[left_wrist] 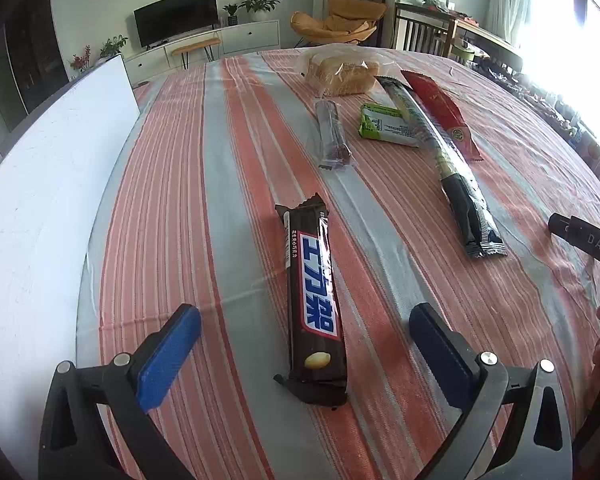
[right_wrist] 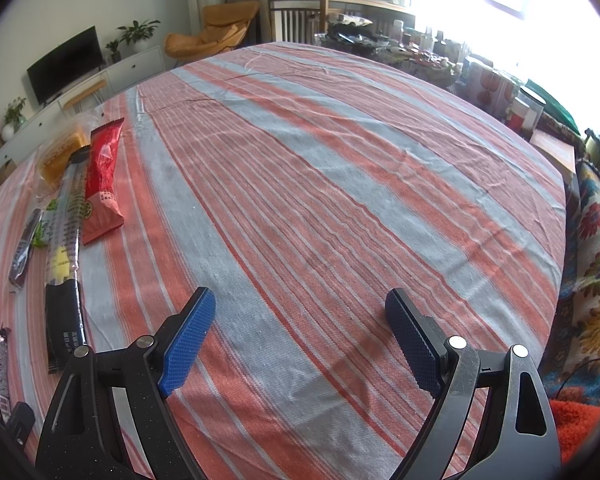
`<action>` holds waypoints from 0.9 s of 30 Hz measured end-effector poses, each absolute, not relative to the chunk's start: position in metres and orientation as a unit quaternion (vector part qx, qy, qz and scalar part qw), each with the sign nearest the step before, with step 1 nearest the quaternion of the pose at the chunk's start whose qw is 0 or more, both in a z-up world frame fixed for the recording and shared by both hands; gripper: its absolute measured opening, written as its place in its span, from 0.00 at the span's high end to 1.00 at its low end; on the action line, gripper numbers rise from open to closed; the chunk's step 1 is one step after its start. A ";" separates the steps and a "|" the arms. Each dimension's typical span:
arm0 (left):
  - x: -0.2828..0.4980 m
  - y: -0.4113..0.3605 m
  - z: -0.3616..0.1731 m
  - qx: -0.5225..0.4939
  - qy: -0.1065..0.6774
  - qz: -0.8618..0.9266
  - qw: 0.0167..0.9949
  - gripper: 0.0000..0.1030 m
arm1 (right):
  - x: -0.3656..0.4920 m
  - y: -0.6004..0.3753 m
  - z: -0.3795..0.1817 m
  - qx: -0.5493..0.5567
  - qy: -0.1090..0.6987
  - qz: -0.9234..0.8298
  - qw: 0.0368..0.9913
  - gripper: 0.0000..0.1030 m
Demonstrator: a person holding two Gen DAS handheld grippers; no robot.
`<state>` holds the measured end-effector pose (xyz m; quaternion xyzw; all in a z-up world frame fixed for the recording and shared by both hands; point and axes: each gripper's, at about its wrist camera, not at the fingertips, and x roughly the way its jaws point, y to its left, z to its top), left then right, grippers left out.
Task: Organize snacks
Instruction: 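Lower the chocolate bar onto the table and open the left tool, then grasp the clear tube-shaped bag with the black end using the right tool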
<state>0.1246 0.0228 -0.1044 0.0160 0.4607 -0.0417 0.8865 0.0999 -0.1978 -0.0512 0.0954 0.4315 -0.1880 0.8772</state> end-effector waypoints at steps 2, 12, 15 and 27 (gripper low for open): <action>0.124 0.023 -0.104 0.016 0.461 -0.042 0.886 0.00 | 0.100 -0.198 -0.051 0.095 0.431 -0.188 0.877 0.13; 0.125 0.023 -0.104 0.016 0.461 -0.042 0.887 0.00 | 0.100 -0.198 -0.052 0.095 0.431 -0.188 0.877 0.13; 0.124 0.023 -0.104 0.016 0.461 -0.042 0.887 0.00 | 0.100 -0.197 -0.052 0.095 0.431 -0.188 0.877 0.13; 0.124 0.023 -0.104 0.016 0.460 -0.041 0.887 0.00 | 0.097 -0.207 -0.035 0.230 0.386 -0.042 0.892 0.14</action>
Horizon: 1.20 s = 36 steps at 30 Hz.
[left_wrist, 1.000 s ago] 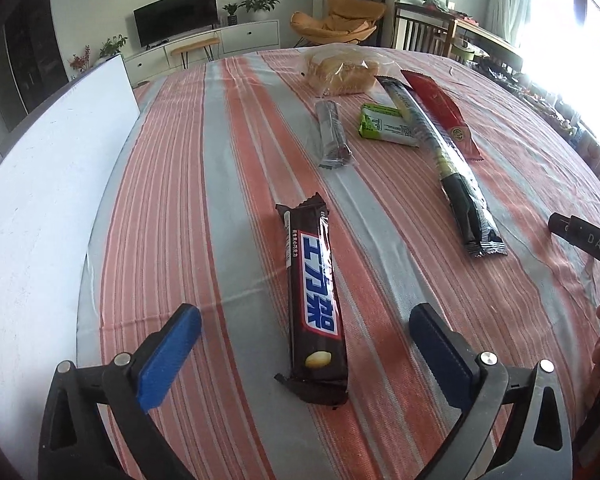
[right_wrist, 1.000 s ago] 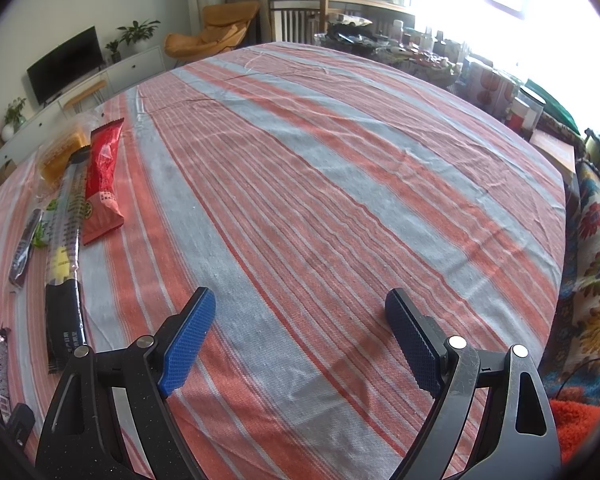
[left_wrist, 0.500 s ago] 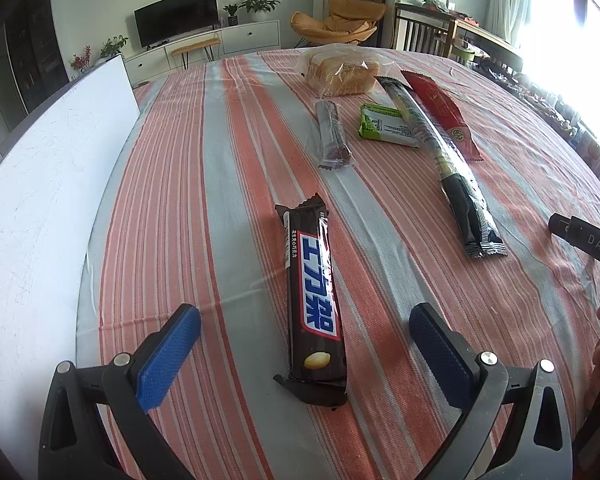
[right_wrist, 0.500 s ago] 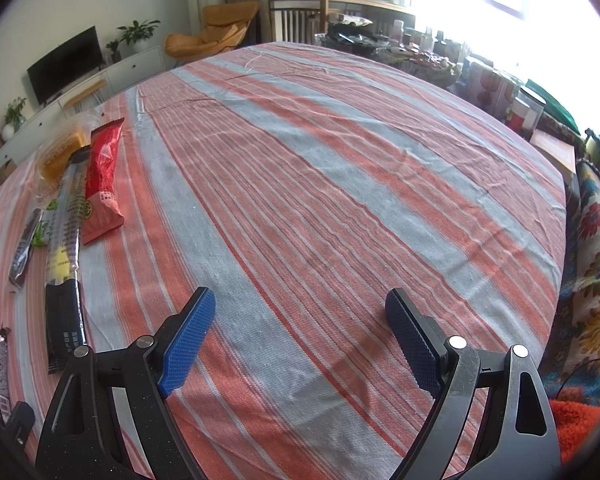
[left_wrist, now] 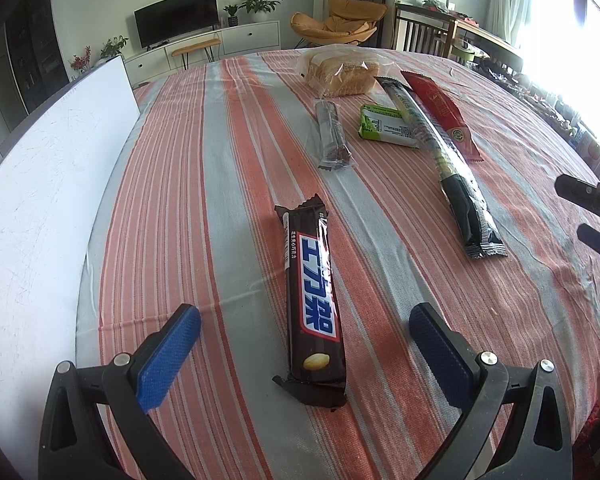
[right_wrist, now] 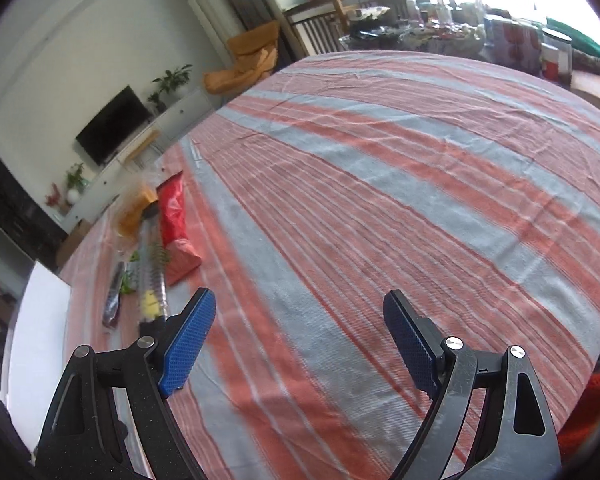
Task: Organize snacks
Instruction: 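Grasp the clear tube-shaped bag with the black end using the right tool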
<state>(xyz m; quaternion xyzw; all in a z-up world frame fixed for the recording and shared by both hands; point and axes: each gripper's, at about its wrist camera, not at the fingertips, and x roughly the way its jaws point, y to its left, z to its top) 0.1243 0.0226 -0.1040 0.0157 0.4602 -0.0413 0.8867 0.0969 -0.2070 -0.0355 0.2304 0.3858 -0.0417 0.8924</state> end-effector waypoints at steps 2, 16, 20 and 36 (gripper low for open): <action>0.124 0.022 -0.104 0.016 0.460 -0.041 0.887 0.00 | 0.115 -0.188 -0.029 0.201 0.409 0.000 0.890 0.15; 0.124 0.022 -0.104 0.016 0.460 -0.041 0.887 0.00 | 0.203 -0.081 -0.044 0.058 0.546 0.038 0.835 0.17; 0.124 0.022 -0.104 0.016 0.460 -0.041 0.887 0.00 | 0.200 -0.074 -0.040 0.025 0.542 0.032 0.840 0.62; 0.126 0.023 -0.103 0.017 0.468 -0.052 0.882 0.00 | 0.086 -0.121 -0.037 0.085 0.574 0.089 0.810 0.48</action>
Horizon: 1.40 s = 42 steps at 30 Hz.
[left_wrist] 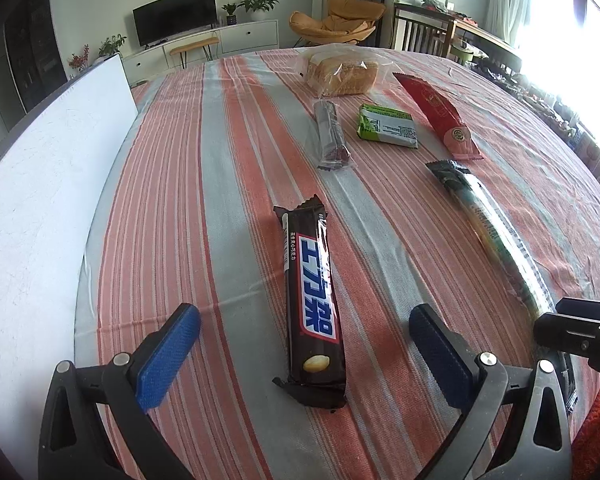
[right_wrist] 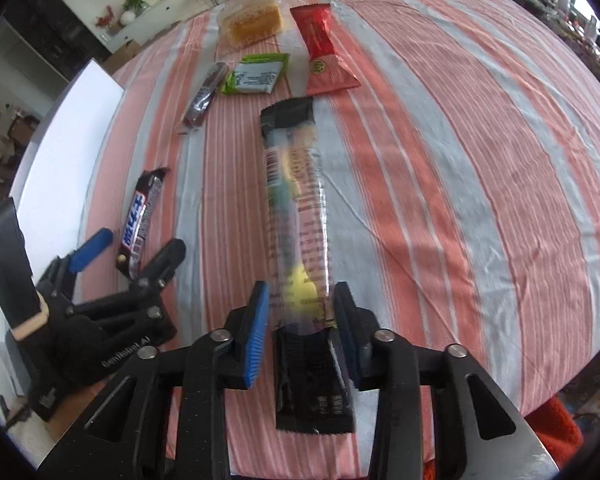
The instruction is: Organize snacks
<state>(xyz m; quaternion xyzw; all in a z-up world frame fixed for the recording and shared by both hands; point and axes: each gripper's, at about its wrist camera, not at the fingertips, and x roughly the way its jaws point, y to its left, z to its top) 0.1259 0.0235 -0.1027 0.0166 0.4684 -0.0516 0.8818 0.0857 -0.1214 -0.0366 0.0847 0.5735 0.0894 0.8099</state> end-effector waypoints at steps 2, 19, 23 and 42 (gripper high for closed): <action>0.129 0.026 -0.100 0.014 0.491 -0.066 0.869 0.00 | 0.086 -0.127 -0.036 0.099 0.571 0.086 0.810 0.43; 0.117 0.038 -0.073 -0.013 0.495 -0.098 0.863 0.83 | 0.103 -0.113 -0.033 0.092 0.568 0.065 0.815 0.83; 0.100 0.054 -0.045 -0.093 0.476 -0.145 0.862 0.83 | 0.091 -0.152 -0.028 0.311 0.537 0.138 0.772 0.85; 0.007 0.269 0.075 -0.154 0.366 0.014 0.918 0.83 | 0.077 0.097 0.115 0.249 0.466 0.388 0.755 0.85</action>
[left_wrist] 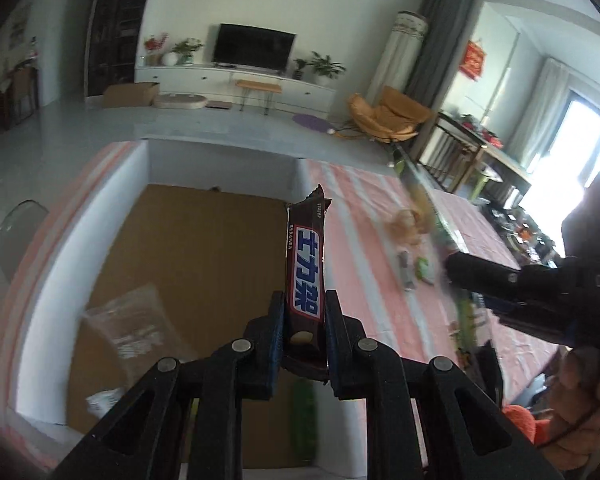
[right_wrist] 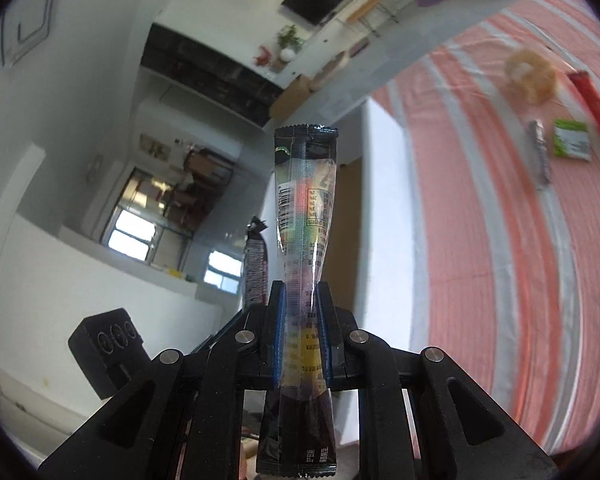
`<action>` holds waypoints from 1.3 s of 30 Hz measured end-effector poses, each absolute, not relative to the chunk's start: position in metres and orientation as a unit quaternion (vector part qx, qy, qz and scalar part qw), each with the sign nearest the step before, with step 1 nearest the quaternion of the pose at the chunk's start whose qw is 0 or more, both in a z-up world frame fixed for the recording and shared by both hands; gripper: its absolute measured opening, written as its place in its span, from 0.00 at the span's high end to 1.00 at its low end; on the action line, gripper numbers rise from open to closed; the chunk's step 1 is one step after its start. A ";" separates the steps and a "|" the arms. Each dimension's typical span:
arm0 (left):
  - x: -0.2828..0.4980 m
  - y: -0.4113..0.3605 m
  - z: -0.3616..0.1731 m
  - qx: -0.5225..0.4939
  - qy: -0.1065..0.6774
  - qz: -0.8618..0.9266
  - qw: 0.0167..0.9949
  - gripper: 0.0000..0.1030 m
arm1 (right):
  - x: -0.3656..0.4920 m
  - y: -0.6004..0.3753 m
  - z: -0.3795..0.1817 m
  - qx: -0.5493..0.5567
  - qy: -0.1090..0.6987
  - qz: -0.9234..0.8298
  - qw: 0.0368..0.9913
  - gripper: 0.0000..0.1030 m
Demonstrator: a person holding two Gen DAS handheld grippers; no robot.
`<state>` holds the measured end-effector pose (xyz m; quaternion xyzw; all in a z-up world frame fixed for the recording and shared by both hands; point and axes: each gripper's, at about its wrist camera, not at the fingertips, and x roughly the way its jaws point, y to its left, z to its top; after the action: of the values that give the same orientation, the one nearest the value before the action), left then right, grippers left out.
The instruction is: Organize snacks
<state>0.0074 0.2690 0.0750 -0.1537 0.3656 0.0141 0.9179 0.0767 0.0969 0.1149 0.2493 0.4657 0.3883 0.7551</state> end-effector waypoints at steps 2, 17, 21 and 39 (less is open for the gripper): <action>0.009 0.292 0.059 -0.154 0.379 0.052 0.911 0.81 | 0.074 0.133 0.112 0.210 0.465 0.390 0.766 0.85; 0.026 0.212 0.046 -0.122 0.359 0.003 0.925 0.12 | 0.073 0.015 0.003 -0.010 0.420 0.111 0.901 0.37; 0.050 0.129 0.039 -0.125 0.383 -0.126 0.907 0.01 | 0.075 -0.069 -0.023 0.001 0.420 -0.013 0.907 0.37; 0.152 0.003 -0.101 0.009 0.455 -0.071 0.888 0.01 | 0.068 -0.149 -0.042 0.130 0.413 -0.134 0.891 0.33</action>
<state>0.1522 0.0030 -0.1010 0.0086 0.4547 -0.0708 0.8878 0.0680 -0.1494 -0.0421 0.1303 0.4134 -0.1341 0.8912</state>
